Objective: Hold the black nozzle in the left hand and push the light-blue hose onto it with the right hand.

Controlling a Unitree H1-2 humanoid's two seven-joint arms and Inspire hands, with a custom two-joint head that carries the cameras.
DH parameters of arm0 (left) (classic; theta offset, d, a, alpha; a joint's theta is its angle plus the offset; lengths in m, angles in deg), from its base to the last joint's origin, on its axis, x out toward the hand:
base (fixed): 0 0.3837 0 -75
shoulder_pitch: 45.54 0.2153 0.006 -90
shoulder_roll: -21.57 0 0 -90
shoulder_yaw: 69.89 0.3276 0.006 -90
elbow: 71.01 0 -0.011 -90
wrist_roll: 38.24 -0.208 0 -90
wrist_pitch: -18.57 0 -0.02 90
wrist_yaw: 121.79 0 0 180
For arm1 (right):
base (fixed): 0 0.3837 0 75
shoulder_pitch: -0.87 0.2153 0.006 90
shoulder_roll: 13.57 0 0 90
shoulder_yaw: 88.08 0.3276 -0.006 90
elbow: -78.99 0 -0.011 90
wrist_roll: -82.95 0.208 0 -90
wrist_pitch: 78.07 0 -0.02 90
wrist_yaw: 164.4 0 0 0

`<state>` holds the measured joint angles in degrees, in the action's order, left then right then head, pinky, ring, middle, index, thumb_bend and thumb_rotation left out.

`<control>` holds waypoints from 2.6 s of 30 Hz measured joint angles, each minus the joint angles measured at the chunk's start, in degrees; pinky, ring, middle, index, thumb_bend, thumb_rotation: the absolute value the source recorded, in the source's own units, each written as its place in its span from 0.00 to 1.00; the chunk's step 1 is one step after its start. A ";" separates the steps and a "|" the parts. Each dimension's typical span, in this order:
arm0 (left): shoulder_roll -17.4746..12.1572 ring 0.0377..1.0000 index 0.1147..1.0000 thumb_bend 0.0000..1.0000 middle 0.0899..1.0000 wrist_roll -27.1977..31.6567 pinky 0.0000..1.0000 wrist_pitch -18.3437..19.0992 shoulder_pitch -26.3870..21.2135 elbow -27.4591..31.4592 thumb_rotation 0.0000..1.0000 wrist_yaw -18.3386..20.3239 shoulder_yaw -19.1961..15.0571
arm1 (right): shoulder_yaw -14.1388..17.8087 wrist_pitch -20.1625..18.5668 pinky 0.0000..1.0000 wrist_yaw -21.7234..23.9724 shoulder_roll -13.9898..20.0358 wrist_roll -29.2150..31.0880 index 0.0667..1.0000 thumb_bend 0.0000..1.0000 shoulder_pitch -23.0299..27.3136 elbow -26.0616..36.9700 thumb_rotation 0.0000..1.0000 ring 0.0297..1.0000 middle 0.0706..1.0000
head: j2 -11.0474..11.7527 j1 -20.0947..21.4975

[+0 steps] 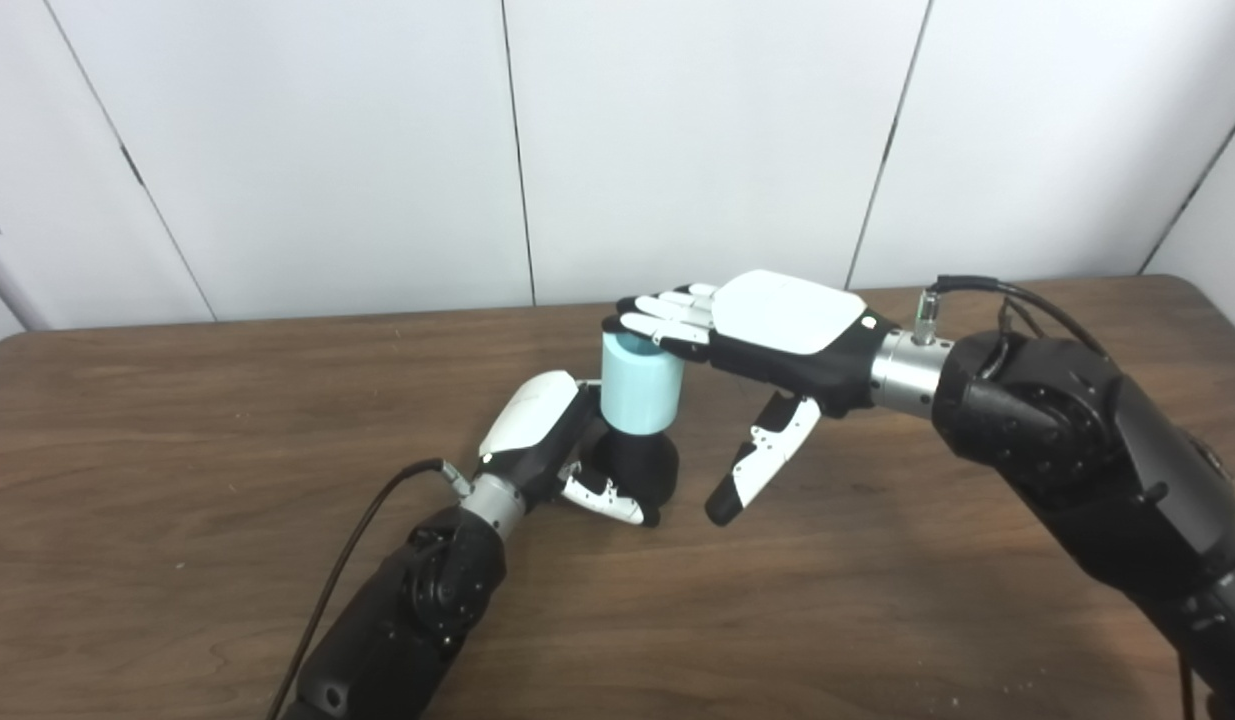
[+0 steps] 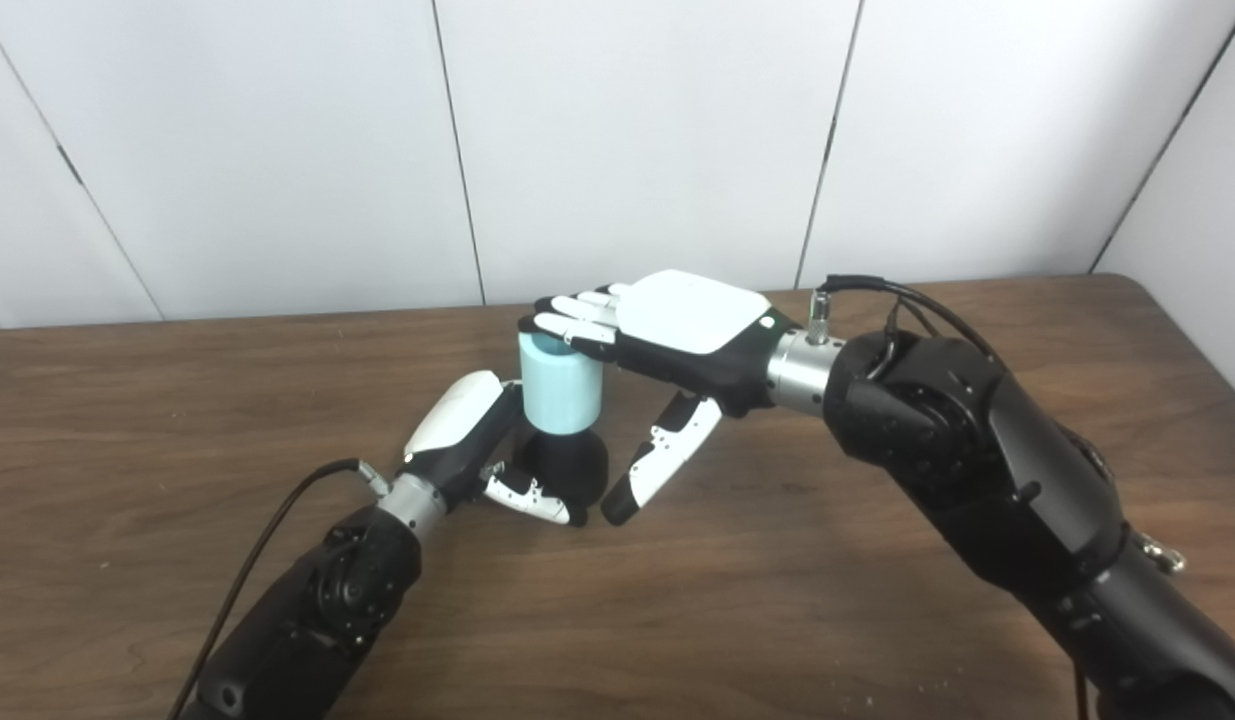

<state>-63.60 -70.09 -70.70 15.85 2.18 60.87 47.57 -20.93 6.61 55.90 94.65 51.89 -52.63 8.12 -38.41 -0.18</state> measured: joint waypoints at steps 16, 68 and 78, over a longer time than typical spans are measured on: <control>0.17 0.57 0.43 0.53 0.41 0.09 0.87 -0.07 0.12 -0.01 0.00 0.03 -0.43 | 0.45 3.26 1.00 -1.40 0.14 4.90 0.99 0.81 -0.74 -1.72 0.85 1.00 1.00 | -0.26 -0.53; 0.47 0.56 0.43 0.53 0.41 0.12 0.88 -0.50 0.09 -0.17 0.00 0.98 -1.43 | -1.71 2.71 1.00 -2.63 1.62 2.93 1.00 0.84 -1.23 -1.32 0.87 1.00 1.00 | -1.14 -0.35; 0.55 0.56 0.43 0.53 0.41 0.10 0.88 -0.48 0.08 -0.11 0.00 1.02 -1.47 | 0.66 2.29 0.97 -2.48 1.15 7.10 0.99 0.73 -1.49 -1.35 0.73 0.97 1.00 | -0.88 -0.35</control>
<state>-63.05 -69.99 -71.18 15.93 2.08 61.89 46.10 -20.28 8.90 53.42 95.80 58.99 -54.13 6.77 -39.29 -0.53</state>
